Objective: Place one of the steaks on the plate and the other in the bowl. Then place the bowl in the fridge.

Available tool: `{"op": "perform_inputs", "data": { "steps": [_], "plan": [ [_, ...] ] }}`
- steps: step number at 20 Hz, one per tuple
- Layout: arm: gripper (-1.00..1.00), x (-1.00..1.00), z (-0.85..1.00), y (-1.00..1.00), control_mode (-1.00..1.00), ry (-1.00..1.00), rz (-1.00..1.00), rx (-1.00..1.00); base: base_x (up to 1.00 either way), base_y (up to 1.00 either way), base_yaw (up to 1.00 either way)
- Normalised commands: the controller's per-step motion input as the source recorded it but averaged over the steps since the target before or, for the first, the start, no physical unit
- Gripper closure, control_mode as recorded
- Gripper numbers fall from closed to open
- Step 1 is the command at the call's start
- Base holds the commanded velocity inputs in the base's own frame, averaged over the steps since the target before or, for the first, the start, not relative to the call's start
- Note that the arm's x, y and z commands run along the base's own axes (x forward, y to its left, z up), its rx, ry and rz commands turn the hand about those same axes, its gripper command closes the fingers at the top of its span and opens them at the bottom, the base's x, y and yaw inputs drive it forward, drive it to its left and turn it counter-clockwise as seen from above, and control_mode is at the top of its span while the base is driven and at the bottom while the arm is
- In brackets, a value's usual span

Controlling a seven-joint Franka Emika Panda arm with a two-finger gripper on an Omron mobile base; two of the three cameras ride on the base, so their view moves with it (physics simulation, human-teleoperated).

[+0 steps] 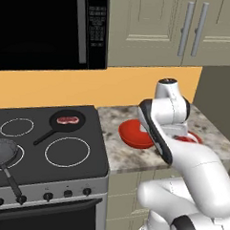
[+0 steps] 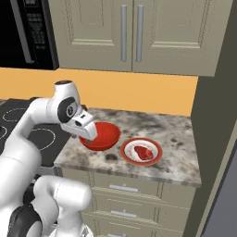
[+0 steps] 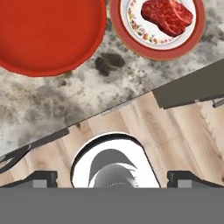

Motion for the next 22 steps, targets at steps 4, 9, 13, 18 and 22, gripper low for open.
{"op": "perform_inputs", "data": {
  "steps": [4, 9, 13, 18, 22],
  "plan": [
    [-1.0, -0.02, -0.09, 0.76, -1.0, 0.0, -0.03, 0.0, 0.0, 0.0, 0.0],
    [-1.0, 0.09, -0.02, 0.59, -1.0, -0.01, -0.04, 0.0, 0.0, 0.0, 0.0],
    [-1.0, 0.11, 0.0, 0.0, 1.0, 0.0, 0.0, 0.0, 0.35, 0.0, 0.0],
    [-1.0, 0.0, 0.0, 0.0, 1.0, 0.0, 0.0, 0.0, 0.45, 0.1, 0.0],
    [-1.0, 0.0, 0.0, 0.0, 1.0, 0.0, 0.0, 0.0, 0.28, 0.2, 0.0]
  ]
}}
